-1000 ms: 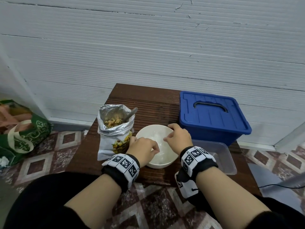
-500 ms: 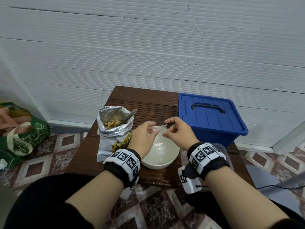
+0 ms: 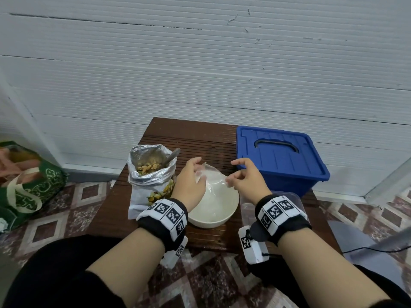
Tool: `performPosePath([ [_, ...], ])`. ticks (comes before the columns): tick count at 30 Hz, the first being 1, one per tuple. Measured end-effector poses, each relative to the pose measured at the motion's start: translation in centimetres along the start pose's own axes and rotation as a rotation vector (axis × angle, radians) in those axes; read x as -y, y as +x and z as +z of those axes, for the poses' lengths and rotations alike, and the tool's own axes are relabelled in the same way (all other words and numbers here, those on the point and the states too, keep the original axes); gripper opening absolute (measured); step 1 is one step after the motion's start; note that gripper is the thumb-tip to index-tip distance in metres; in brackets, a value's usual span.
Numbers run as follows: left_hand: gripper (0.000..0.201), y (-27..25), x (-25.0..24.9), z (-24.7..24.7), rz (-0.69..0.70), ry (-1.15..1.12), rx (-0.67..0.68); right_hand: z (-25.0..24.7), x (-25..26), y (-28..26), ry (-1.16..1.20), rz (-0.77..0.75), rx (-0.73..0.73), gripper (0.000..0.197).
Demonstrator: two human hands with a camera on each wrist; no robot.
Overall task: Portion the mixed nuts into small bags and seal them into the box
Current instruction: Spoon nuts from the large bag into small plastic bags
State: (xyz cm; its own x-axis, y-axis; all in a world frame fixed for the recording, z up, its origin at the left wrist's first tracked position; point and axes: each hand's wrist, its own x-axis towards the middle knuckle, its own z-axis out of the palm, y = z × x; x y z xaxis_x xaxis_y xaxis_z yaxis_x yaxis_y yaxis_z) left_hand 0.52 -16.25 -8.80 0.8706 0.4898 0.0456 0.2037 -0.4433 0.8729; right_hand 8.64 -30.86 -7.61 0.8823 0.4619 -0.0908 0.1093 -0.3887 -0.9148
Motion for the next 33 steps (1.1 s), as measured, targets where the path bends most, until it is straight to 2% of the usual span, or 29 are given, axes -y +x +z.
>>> performPosePath([
  [2, 0.033, 0.0, -0.4, 0.0, 0.084, 0.033, 0.029, -0.1, 0.1, -0.2, -0.012, -0.017, 0.033, 0.043],
  [4, 0.017, 0.1, -0.8, -0.2, 0.105, 0.058, -0.01, -0.3, 0.2, -0.4, -0.025, -0.034, 0.057, 0.045],
  [8, 0.008, 0.2, -0.9, -0.3, 0.039, 0.0, -0.11, -0.6, 0.2, -0.9, -0.018, -0.043, 0.054, 0.045],
  [11, 0.006, 0.0, -0.9, 0.0, -0.008, 0.04, -0.115, -0.5, 0.0, -0.9, -0.029, -0.051, 0.048, 0.046],
  [14, 0.031, 0.0, -0.6, 0.2, 0.032, 0.119, 0.001, -0.6, -0.2, -0.6, -0.03, -0.053, 0.008, 0.05],
  [18, 0.073, -0.4, -0.8, 0.0, 0.32, 0.417, 0.12, -0.6, 0.0, -0.6, 0.029, -0.056, -0.029, 0.056],
  [21, 0.086, -0.4, -1.0, 0.1, 0.412, 0.614, 0.255, -0.6, 0.6, -0.7, 0.077, -0.057, -0.012, 0.064],
  [27, 0.068, -0.5, -1.1, -0.1, 0.415, 0.566, 0.162, -0.5, 1.3, -0.9, 0.138, -0.033, -0.01, 0.072],
  [33, 0.051, -0.3, -0.9, -0.2, 0.366, 0.483, 0.098, -0.7, 1.7, -1.0, 0.215, 0.049, -0.023, 0.043],
])
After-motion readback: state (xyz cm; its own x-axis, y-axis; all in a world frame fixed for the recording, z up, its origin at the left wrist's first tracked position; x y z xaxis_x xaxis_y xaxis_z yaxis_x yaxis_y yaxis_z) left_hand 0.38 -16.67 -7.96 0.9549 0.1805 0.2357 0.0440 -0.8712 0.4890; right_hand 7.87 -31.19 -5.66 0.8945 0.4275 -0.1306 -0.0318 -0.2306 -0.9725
